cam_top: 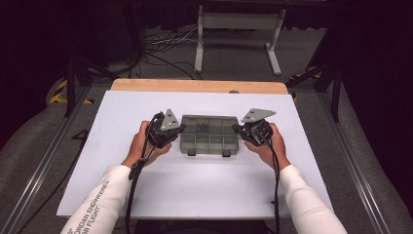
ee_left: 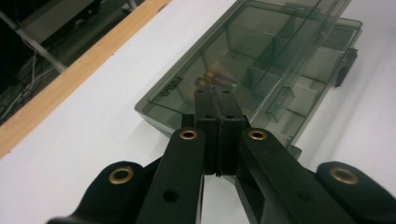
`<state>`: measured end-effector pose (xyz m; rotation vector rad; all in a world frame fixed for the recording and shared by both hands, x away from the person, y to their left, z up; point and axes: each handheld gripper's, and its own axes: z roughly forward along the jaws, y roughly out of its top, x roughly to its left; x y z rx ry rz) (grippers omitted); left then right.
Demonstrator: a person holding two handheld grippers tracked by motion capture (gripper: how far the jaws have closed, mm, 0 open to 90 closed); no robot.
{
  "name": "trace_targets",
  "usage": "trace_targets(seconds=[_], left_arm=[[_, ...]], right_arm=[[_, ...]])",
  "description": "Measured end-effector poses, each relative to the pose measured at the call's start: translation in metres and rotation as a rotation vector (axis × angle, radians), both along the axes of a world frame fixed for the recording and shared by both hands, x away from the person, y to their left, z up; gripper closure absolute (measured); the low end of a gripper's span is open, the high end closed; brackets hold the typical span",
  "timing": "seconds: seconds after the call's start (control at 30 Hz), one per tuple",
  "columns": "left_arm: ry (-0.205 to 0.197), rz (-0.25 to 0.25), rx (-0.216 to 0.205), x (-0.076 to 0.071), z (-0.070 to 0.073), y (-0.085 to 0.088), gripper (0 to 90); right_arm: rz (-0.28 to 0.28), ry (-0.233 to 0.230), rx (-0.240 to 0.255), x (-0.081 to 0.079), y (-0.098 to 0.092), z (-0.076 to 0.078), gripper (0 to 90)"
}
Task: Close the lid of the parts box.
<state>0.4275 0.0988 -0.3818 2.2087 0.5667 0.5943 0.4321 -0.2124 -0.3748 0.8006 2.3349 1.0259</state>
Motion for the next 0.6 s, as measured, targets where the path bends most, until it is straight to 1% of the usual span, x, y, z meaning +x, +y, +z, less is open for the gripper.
trace_targets(seconds=[0.03,0.07,0.1,0.13,0.2,0.27,0.37,0.4,0.43,0.47,0.53,0.6], left_arm=[[-0.003,0.001,0.000,0.000,-0.001,0.000,89.5],[0.003,-0.002,-0.003,-0.001,-0.003,0.000,89.5],[0.001,-0.004,-0.002,-0.001,-0.004,0.000,89.5],[-0.003,-0.016,-0.004,-0.002,-0.005,-0.001,89.5],[-0.005,-0.017,-0.010,-0.004,-0.007,-0.002,89.5],[-0.008,-0.022,-0.014,-0.006,-0.010,-0.004,89.5],[-0.014,-0.031,-0.009,-0.008,-0.014,-0.006,89.5],[-0.008,-0.041,-0.007,-0.008,-0.017,-0.006,89.5],[-0.015,-0.045,0.007,-0.009,-0.020,-0.007,89.5],[-0.018,-0.048,0.011,-0.009,-0.021,-0.007,89.5],[-0.010,-0.047,0.001,-0.010,-0.026,-0.007,89.5],[-0.006,-0.048,0.000,-0.010,-0.030,-0.007,89.5]], right_arm=[[-0.001,0.002,-0.002,0.000,0.000,-0.002,90.0],[-0.002,0.004,0.000,-0.001,0.000,-0.003,90.0],[-0.004,0.002,0.005,-0.002,0.000,-0.005,90.0],[-0.002,-0.001,0.007,-0.003,0.000,-0.007,90.0],[0.001,-0.001,0.006,-0.005,0.001,-0.012,90.0],[0.004,-0.008,-0.006,-0.007,0.002,-0.016,90.0],[0.004,-0.005,0.008,-0.008,0.001,-0.020,90.0],[0.004,-0.004,0.007,-0.008,0.001,-0.021,90.0],[0.008,0.000,0.004,-0.009,0.001,-0.022,90.0],[0.012,0.007,0.007,-0.009,0.001,-0.025,90.0],[0.014,0.006,-0.005,-0.010,0.001,-0.029,90.0],[0.015,0.010,-0.003,-0.010,0.000,-0.032,90.0]])
